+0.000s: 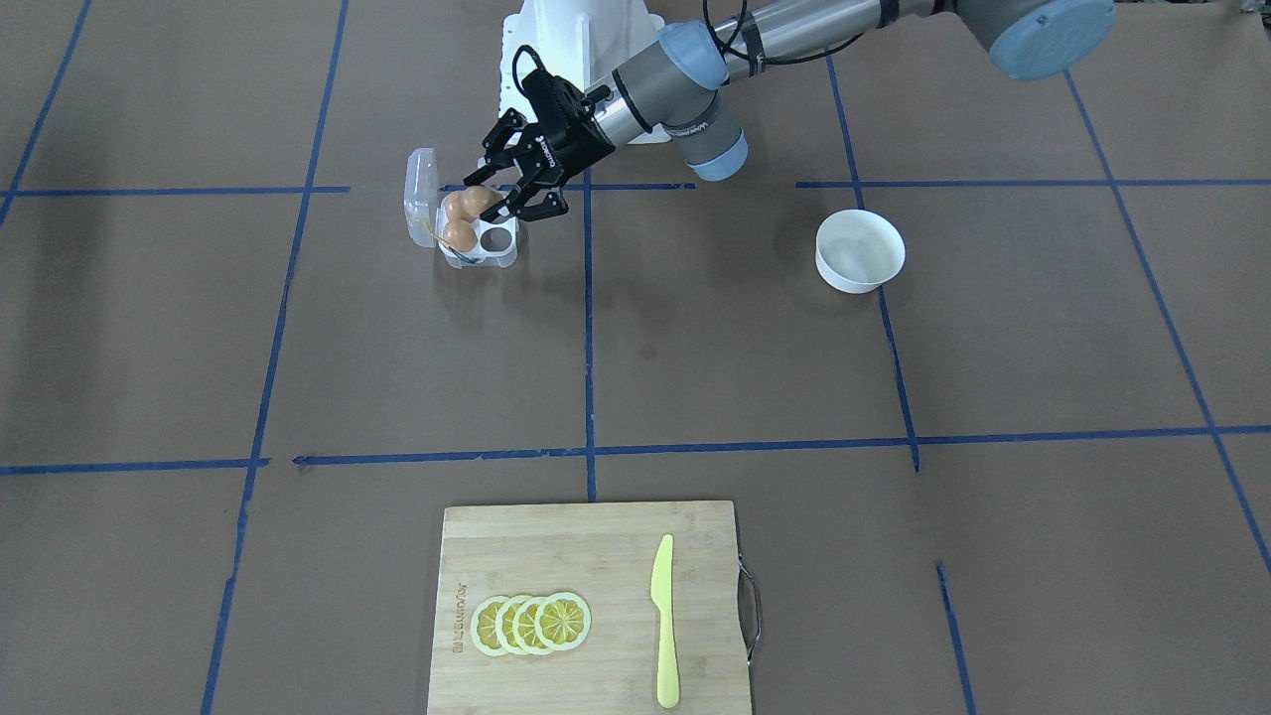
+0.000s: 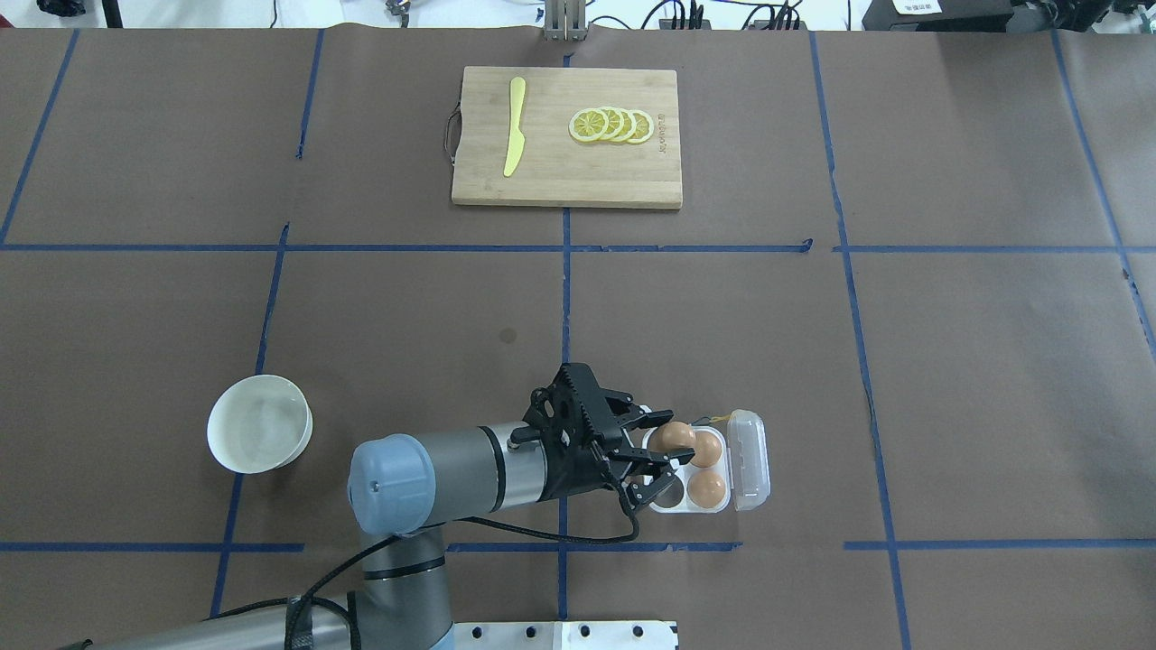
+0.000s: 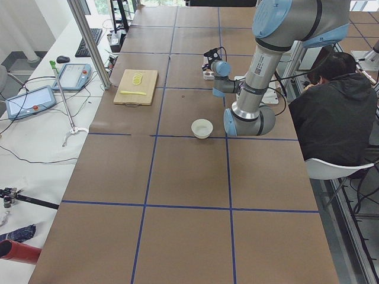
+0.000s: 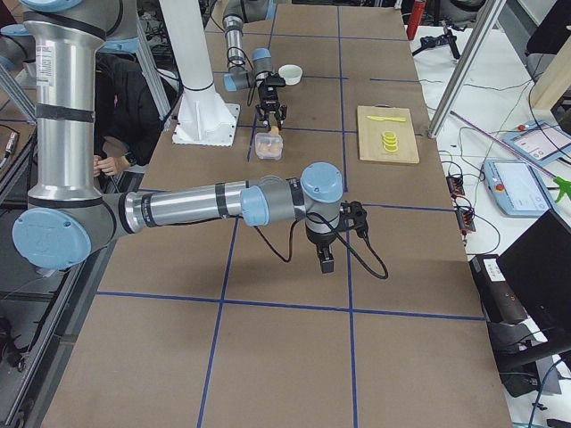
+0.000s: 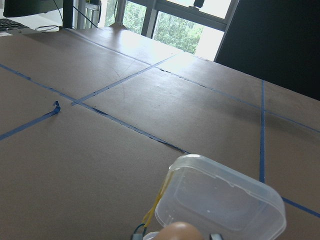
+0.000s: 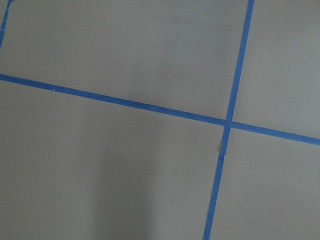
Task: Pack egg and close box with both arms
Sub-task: 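Lower the egg into an empty carton cup and open the left gripper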
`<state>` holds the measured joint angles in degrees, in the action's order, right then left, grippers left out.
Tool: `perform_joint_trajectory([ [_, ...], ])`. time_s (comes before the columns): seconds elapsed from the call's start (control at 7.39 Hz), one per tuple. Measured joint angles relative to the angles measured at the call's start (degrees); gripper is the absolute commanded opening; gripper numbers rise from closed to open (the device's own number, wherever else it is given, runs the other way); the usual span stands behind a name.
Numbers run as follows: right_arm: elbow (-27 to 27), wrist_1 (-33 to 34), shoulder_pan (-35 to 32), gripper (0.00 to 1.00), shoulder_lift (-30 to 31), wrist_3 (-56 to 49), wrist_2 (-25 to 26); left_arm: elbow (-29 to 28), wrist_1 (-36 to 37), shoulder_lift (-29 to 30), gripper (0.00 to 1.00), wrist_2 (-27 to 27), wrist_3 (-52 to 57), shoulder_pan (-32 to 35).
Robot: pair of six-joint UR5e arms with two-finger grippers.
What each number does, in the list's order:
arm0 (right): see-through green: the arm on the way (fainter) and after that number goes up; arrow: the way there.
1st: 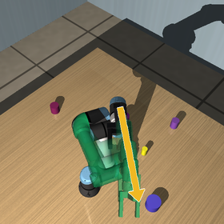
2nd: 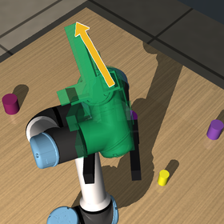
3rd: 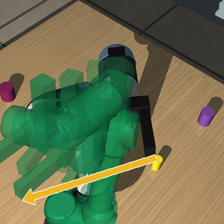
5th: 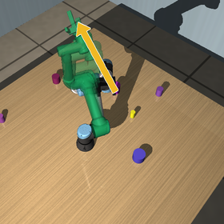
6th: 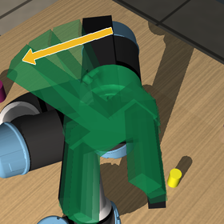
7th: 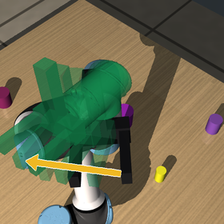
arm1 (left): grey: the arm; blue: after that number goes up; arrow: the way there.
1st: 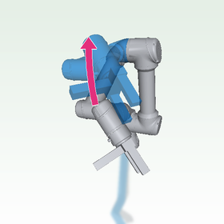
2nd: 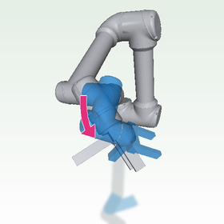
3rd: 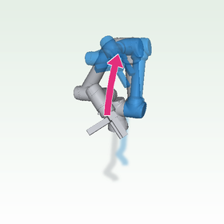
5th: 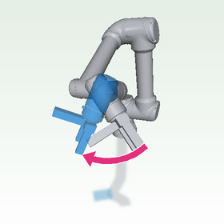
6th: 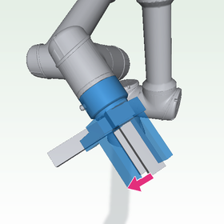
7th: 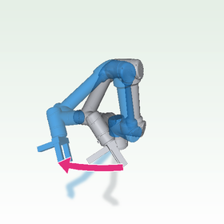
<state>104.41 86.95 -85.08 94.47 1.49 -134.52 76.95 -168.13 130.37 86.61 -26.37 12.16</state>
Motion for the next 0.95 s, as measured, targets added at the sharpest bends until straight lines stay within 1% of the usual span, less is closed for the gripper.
perform_joint_trajectory([
  [0.14, 0.0, 0.0, 0.0, 1.0, 0.0, 0.0, 0.0, -0.5, 0.0, 0.1, 0.09, -0.5, 0.0, -0.1],
  [0.41, 0.0, 0.0, 0.0, 1.0, 0.0, 0.0, 0.0, -0.9, 0.1, 0.1, 0.33, -1.4, 0.0, -0.1],
  [0.54, 0.0, 0.0, 0.0, 1.0, 0.0, 0.0, 0.0, -0.9, 0.1, 0.1, 0.39, -1.6, 0.0, -0.1],
  [0.95, 0.0, 0.0, 0.0, 1.0, 0.0, 0.0, 0.0, -1.0, 0.2, 0.2, 0.4, -1.6, 0.0, -0.2],
])
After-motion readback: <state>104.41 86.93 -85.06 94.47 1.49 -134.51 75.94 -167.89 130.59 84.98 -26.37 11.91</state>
